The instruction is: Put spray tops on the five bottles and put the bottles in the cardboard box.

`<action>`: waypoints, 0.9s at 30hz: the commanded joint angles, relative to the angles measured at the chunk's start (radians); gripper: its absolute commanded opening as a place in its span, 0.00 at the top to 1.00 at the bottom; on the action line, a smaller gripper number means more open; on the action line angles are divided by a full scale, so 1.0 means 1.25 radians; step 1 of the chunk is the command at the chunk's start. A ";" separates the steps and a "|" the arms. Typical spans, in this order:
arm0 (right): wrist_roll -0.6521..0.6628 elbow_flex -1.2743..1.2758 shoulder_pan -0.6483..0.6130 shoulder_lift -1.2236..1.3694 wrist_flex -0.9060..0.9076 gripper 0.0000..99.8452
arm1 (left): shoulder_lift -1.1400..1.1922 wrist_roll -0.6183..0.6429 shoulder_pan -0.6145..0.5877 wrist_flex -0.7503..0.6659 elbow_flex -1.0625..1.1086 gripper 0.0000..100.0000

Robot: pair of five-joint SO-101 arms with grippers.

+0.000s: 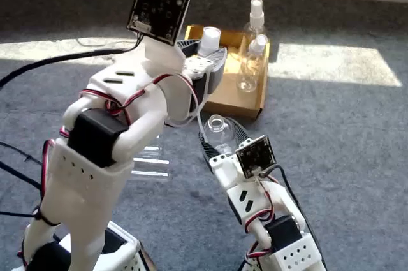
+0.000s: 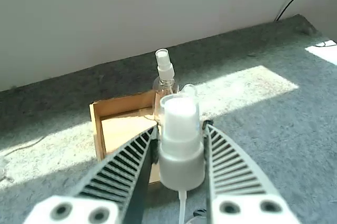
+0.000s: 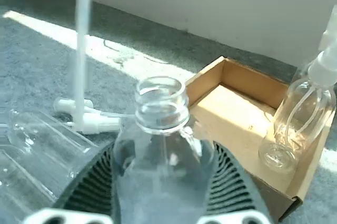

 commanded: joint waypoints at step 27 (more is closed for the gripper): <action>0.031 0.037 -0.033 -0.047 -0.010 1.00 | -0.020 -0.049 0.015 -0.171 -0.001 0.93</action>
